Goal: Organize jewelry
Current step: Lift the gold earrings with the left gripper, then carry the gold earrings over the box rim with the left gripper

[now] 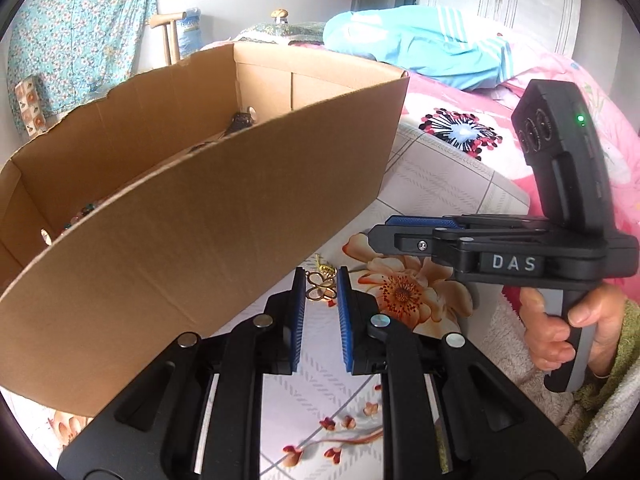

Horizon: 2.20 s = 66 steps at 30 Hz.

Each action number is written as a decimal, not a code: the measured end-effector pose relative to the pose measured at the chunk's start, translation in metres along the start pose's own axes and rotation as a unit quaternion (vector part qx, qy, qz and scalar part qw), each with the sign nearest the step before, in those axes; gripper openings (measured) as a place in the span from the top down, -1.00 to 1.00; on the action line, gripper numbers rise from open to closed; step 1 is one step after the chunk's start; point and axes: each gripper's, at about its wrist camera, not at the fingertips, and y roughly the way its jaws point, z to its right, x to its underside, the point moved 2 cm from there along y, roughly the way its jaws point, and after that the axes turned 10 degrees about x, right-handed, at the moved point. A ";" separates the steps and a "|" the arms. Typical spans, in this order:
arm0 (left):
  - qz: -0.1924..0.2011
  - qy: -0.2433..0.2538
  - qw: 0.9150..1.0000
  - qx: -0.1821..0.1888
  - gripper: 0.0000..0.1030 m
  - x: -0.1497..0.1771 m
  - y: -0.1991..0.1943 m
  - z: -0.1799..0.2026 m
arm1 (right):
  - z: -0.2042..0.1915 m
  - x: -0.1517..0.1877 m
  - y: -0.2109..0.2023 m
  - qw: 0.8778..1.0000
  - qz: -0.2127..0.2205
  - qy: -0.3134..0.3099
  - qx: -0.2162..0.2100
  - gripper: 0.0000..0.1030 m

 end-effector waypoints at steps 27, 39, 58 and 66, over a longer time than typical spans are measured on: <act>-0.002 -0.035 0.999 -0.036 0.72 0.043 -0.013 -0.022 | -0.066 -0.002 0.015 0.991 -0.016 -0.116 0.064 0.72; 0.010 -0.052 0.998 -0.021 0.72 0.047 -0.017 -0.027 | -0.054 -0.002 0.014 0.997 -0.029 -0.059 0.045 0.96; 0.011 -0.050 0.998 -0.022 0.72 0.047 -0.018 -0.028 | -0.050 -0.006 0.009 0.995 -0.026 -0.072 0.064 0.65; 0.011 -0.044 0.999 -0.028 0.72 0.046 -0.015 -0.026 | -0.080 0.005 0.012 0.972 0.004 -0.194 0.133 0.90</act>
